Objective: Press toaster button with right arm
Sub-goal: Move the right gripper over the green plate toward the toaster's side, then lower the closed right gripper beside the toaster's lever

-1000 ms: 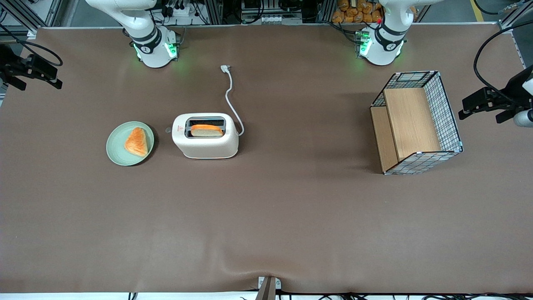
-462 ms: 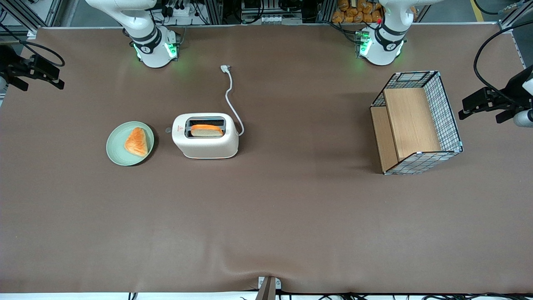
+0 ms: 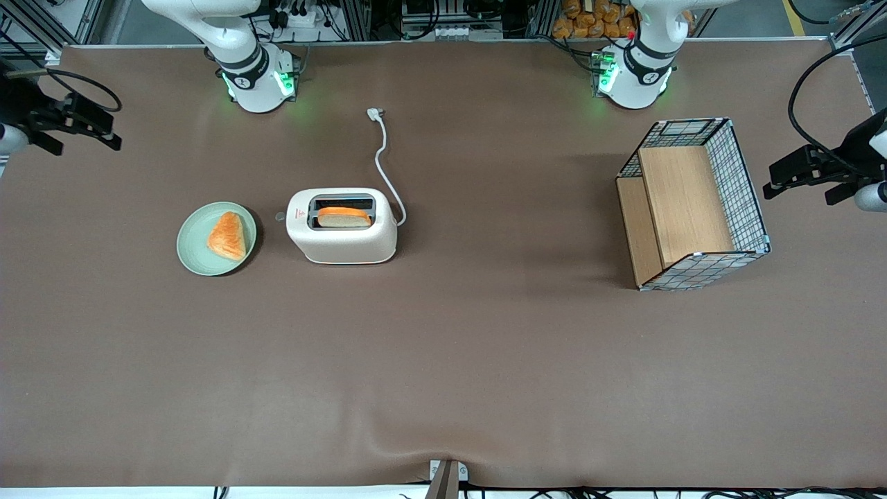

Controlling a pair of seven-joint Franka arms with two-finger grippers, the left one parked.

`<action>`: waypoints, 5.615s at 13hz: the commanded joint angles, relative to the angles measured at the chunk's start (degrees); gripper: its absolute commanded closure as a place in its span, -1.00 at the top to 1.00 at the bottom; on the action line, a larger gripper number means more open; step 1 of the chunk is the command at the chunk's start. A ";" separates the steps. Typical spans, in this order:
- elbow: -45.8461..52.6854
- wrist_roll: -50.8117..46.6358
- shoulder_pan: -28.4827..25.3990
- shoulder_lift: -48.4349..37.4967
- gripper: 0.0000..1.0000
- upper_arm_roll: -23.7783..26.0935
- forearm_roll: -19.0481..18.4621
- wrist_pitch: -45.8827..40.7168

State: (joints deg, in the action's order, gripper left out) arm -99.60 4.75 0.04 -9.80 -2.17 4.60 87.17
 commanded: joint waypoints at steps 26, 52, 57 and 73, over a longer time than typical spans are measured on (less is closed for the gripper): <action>-23.61 -7.74 -5.40 2.06 -1.00 -0.11 13.67 27.16; -29.77 10.18 -6.20 13.40 -1.00 -0.11 34.51 39.48; -31.97 13.52 -5.58 13.05 -1.00 -0.20 34.60 38.26; -32.85 21.52 -3.65 17.79 -1.00 -0.20 42.95 32.54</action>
State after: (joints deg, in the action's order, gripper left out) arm -132.07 23.77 -3.87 7.08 -2.64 45.21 119.74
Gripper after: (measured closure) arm 0.991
